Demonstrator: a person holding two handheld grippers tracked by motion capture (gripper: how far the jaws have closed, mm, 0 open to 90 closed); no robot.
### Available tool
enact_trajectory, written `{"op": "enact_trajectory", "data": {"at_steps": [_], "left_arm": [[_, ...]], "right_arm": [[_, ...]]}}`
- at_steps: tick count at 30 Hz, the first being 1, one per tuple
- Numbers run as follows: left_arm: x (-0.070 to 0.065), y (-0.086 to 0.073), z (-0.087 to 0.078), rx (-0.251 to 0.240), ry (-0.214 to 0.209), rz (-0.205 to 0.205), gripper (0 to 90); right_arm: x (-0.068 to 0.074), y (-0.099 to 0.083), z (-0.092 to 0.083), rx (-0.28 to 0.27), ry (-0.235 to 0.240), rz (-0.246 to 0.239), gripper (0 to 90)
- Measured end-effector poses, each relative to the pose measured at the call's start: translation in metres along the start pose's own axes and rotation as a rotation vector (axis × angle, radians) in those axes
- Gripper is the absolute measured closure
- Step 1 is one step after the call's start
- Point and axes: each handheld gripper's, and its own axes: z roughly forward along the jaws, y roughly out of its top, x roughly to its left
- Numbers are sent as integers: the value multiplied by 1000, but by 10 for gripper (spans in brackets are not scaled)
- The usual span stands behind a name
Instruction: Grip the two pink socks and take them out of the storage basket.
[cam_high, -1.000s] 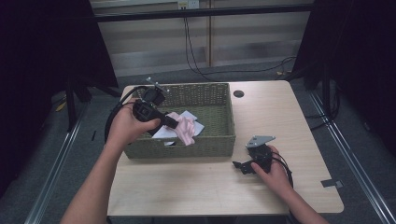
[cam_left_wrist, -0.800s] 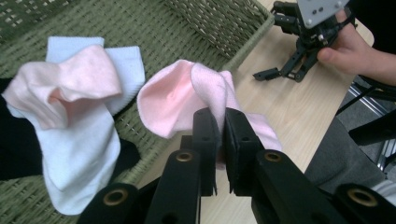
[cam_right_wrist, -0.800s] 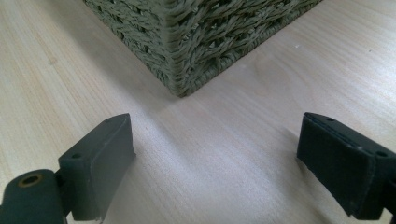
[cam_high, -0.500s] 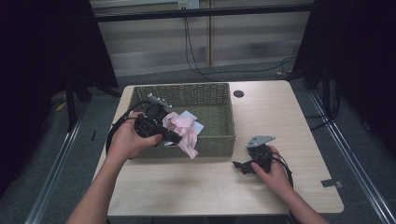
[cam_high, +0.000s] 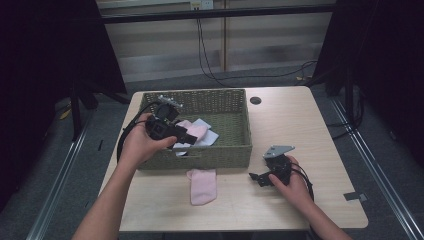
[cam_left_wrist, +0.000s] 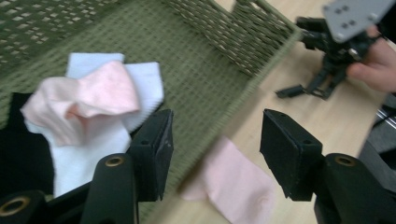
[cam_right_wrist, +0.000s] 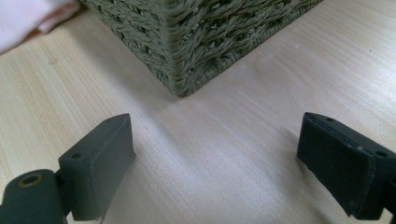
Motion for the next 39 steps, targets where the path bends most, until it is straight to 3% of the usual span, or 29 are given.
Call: {"op": "enact_trajectory", "data": {"at_steps": [7, 16, 25, 33, 39], "left_arm": [[23, 5, 9, -7, 59, -31, 428], [48, 8, 26, -1, 102, -79, 415], [73, 9, 50, 39, 122, -138, 407], [91, 6, 66, 31, 162, -190, 400], [99, 3, 80, 77, 167, -198, 419]], "right_arm": [[0, 0, 0, 0, 1, 0, 102], [0, 0, 0, 0, 1, 1, 102], [0, 0, 0, -2, 1, 3, 102], [0, 0, 0, -1, 2, 3, 102], [0, 0, 0, 1, 1, 4, 102]]}}
